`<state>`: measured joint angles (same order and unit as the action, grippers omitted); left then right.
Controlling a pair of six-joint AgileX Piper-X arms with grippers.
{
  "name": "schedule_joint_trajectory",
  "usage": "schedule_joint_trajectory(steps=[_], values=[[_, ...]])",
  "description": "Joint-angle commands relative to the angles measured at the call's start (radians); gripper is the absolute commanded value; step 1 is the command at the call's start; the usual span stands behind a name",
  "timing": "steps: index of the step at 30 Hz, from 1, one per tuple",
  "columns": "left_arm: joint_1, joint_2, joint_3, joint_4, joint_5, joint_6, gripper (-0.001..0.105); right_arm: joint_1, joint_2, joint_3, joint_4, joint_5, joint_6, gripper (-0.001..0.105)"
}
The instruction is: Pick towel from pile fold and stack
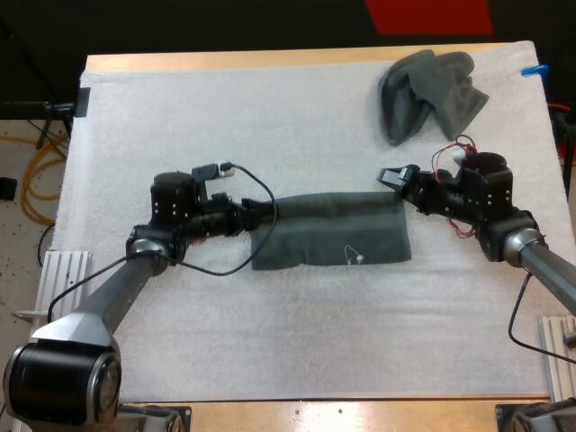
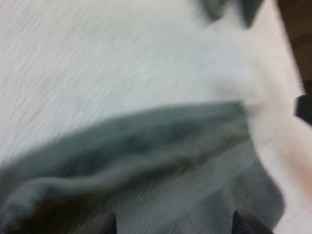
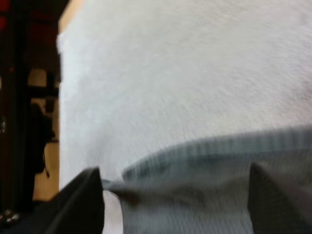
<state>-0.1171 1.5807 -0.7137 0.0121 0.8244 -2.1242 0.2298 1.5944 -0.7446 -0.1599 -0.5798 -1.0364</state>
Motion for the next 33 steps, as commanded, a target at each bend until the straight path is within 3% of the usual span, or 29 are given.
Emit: schedule_joint_trajectory(steps=[1, 6, 12, 17, 23, 25, 30, 33], values=[[-0.001, -0.023, -0.023, -0.014, 0.019, 0.009, 0.050, -0.006, -0.038, -0.008, -0.027, 0.003, -0.050, 0.062], [-0.001, -0.113, -0.041, -0.012, -0.001, 0.050, 0.051, -0.006, -0.131, -0.008, 0.016, 0.080, -0.148, 0.062], [-0.001, -0.292, -0.041, 0.063, -0.022, 0.132, 0.065, -0.006, -0.271, -0.008, 0.158, 0.160, -0.290, 0.063], [-0.001, -0.452, -0.041, 0.174, -0.050, 0.198, 0.068, -0.006, -0.396, -0.008, 0.329, 0.212, -0.401, 0.084], [-0.001, -0.658, -0.080, 0.487, -0.247, 0.365, 0.068, -0.006, -0.532, -0.062, 0.610, 0.274, -0.528, 0.088], [-0.001, -0.723, -0.108, 0.622, -0.357, 0.420, 0.068, -0.006, -0.582, -0.094, 0.704, 0.316, -0.566, 0.088], [-0.001, -0.819, -0.150, 0.832, -0.548, 0.396, 0.067, -0.006, -0.665, -0.135, 0.856, 0.378, -0.577, 0.088], [-0.001, -0.857, -0.154, 0.913, -0.566, 0.355, 0.067, -0.004, -0.701, -0.135, 0.967, 0.402, -0.577, 0.088]])
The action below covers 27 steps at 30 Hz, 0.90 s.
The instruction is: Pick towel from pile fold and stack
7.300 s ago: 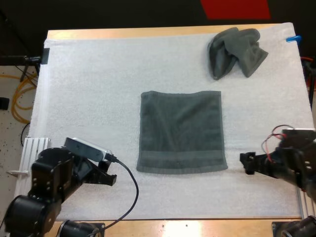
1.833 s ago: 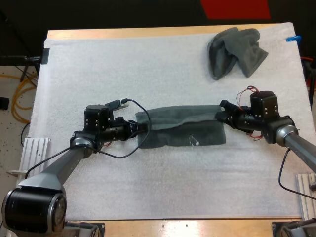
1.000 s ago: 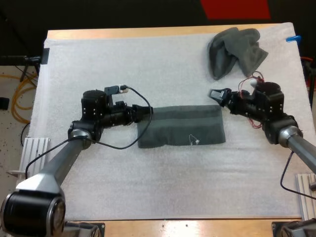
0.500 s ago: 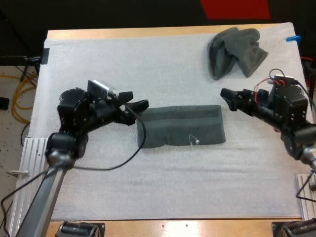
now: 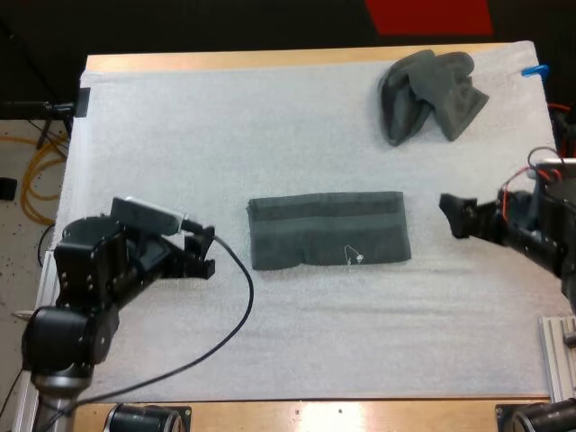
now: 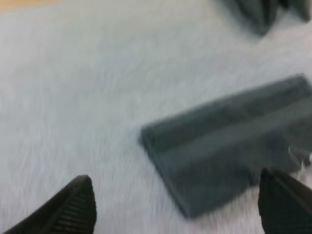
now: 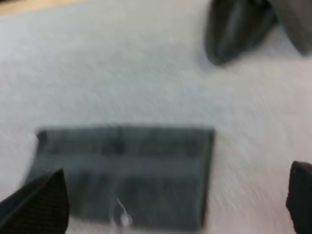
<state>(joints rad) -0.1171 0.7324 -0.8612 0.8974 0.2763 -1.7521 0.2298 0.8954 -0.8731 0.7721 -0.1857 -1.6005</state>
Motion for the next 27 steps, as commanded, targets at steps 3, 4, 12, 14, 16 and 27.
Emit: schedule_joint_trajectory(steps=[3, 4, 12, 14, 16, 27], values=[[-0.001, -0.034, -0.007, 0.091, -0.018, -0.025, 0.067, -0.004, -0.009, -0.007, 0.135, 0.029, -0.012, 0.088], [-0.001, -0.038, -0.007, 0.100, -0.018, -0.025, 0.067, -0.004, -0.007, -0.007, 0.149, 0.029, -0.015, 0.088], [-0.001, -0.030, -0.007, 0.083, -0.015, -0.025, 0.067, -0.006, 0.146, -0.005, 0.036, 0.006, -0.028, 0.088], [-0.001, -0.030, -0.007, 0.083, -0.015, -0.025, 0.067, -0.006, 0.216, -0.008, 0.003, -0.025, -0.028, 0.088], [-0.001, -0.030, -0.007, 0.083, -0.015, -0.025, 0.067, -0.006, 0.305, -0.012, -0.037, -0.084, -0.028, 0.088], [-0.001, -0.030, -0.007, 0.083, -0.011, -0.020, 0.067, -0.087, 0.654, -0.059, -0.127, -0.279, -0.025, 0.088]])
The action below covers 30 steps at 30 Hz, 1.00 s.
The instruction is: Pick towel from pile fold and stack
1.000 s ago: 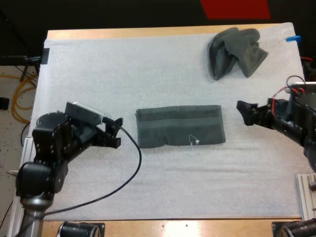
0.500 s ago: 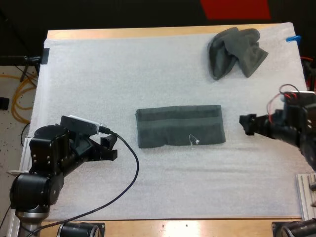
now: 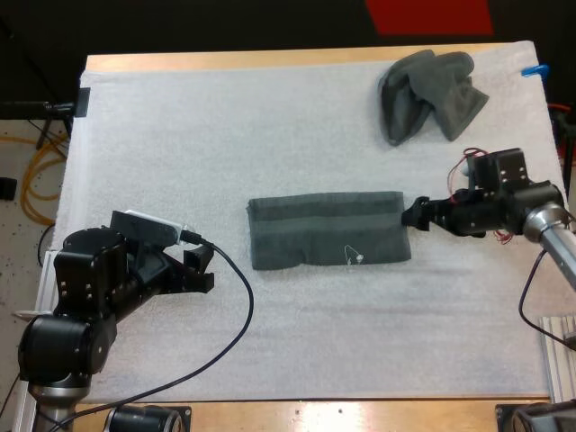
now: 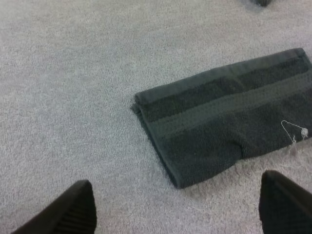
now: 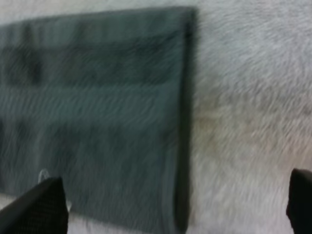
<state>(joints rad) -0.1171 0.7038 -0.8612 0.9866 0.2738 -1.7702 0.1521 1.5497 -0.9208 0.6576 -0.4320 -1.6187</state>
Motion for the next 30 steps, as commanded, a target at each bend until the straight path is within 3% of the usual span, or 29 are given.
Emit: schedule_joint_trajectory(steps=[1, 7, 9, 15, 30], values=[[-0.001, -0.002, -0.007, -0.006, -0.009, -0.002, 0.067, -0.031, 0.024, -0.018, -0.027, -0.073, 0.001, 0.088], [-0.001, -0.002, -0.007, -0.006, -0.009, -0.002, 0.067, -0.110, 0.123, -0.025, -0.134, -0.291, 0.105, 0.088], [-0.001, -0.002, -0.007, -0.006, -0.009, -0.002, 0.067, -0.118, 0.149, -0.025, -0.173, -0.318, 0.146, 0.088], [-0.001, -0.002, -0.007, -0.006, -0.009, -0.002, 0.067, -0.118, 0.220, -0.025, -0.226, -0.349, 0.209, 0.087], [-0.001, -0.002, -0.007, -0.004, 0.020, -0.002, 0.067, -0.001, 0.283, -0.025, -0.205, -0.359, 0.210, 0.087]])
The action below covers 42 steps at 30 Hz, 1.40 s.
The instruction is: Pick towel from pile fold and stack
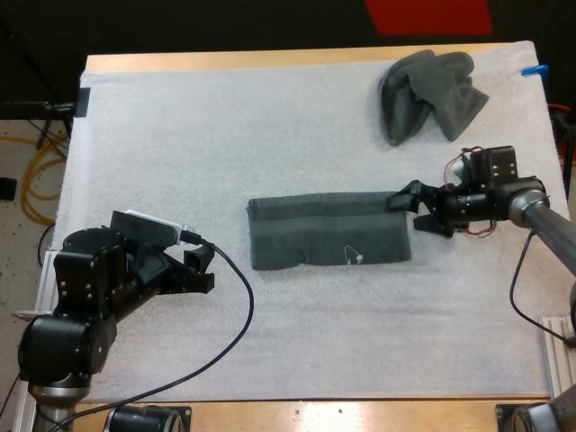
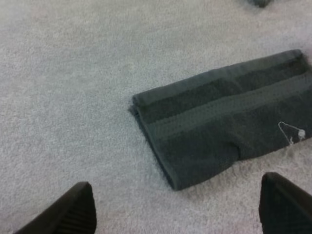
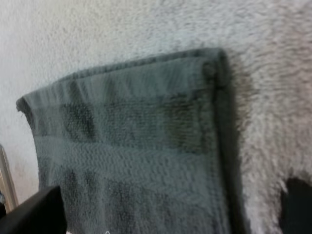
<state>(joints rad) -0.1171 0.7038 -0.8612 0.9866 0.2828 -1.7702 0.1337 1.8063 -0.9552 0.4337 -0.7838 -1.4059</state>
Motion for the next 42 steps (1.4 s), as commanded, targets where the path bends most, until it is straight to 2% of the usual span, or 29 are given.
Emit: schedule_joint_trajectory(steps=[1, 8, 13, 15, 17, 19, 20, 22, 23, 26, 29, 33, 35, 37, 38, 42], values=[[-0.001, -0.002, -0.007, -0.004, 0.020, -0.002, 0.067, 0.035, 0.029, 0.009, 0.020, -0.008, -0.003, 0.087], [-0.001, -0.002, -0.007, -0.004, 0.030, -0.002, 0.067, 0.076, 0.029, 0.009, 0.021, -0.053, -0.005, 0.087], [-0.001, -0.002, -0.007, -0.004, 0.036, -0.002, 0.067, 0.076, 0.029, 0.009, 0.037, -0.034, -0.005, 0.087], [-0.001, -0.002, -0.007, -0.004, 0.036, -0.002, 0.067, 0.076, 0.029, 0.009, 0.046, -0.023, -0.005, 0.083], [-0.001, -0.002, -0.007, -0.004, 0.036, -0.002, 0.067, 0.076, 0.029, 0.009, 0.053, -0.009, -0.011, 0.070], [-0.001, -0.002, -0.007, -0.004, 0.036, -0.002, 0.067, 0.076, 0.029, 0.009, 0.059, 0.020, -0.013, 0.043], [-0.001, -0.002, -0.007, -0.004, 0.036, -0.002, 0.067, 0.076, 0.029, 0.009, 0.060, 0.023, -0.016, 0.037], [-0.001, -0.002, -0.007, -0.004, 0.036, -0.002, 0.067, 0.076, 0.027, 0.009, 0.059, 0.022, -0.034, 0.009], [-0.001, -0.002, -0.007, -0.004, 0.036, -0.002, 0.067, 0.076, 0.025, 0.009, 0.059, 0.022, -0.035, 0.001], [-0.001, -0.002, -0.007, -0.004, 0.036, -0.002, 0.067, 0.076, 0.004, 0.009, 0.062, 0.025, -0.057, 0.001], [-0.001, -0.002, -0.007, -0.004, 0.036, -0.002, 0.067, 0.076, -0.045, 0.009, 0.098, 0.123, -0.104, 0.001], [-0.001, -0.002, -0.007, -0.004, 0.036, -0.002, 0.067, 0.076, -0.124, 0.009, 0.180, 0.333, -0.175, 0.001], [-0.001, -0.002, -0.007, -0.004, 0.036, -0.002, 0.067, 0.076, -0.162, 0.009, 0.224, 0.443, -0.215, 0.001], [-0.001, -0.002, -0.007, -0.004, 0.036, -0.002, 0.067, 0.076, -0.198, -0.003, 0.296, 0.597, -0.278, 0.001], [-0.001, -0.002, -0.007, -0.004, 0.036, -0.002, 0.067, 0.076, -0.207, -0.006, 0.317, 0.630, -0.291, 0.001], [-0.001, -0.002, -0.007, -0.004, 0.036, -0.002, 0.067, 0.076, -0.247, -0.039, 0.408, 0.884, -0.422, 0.001]])
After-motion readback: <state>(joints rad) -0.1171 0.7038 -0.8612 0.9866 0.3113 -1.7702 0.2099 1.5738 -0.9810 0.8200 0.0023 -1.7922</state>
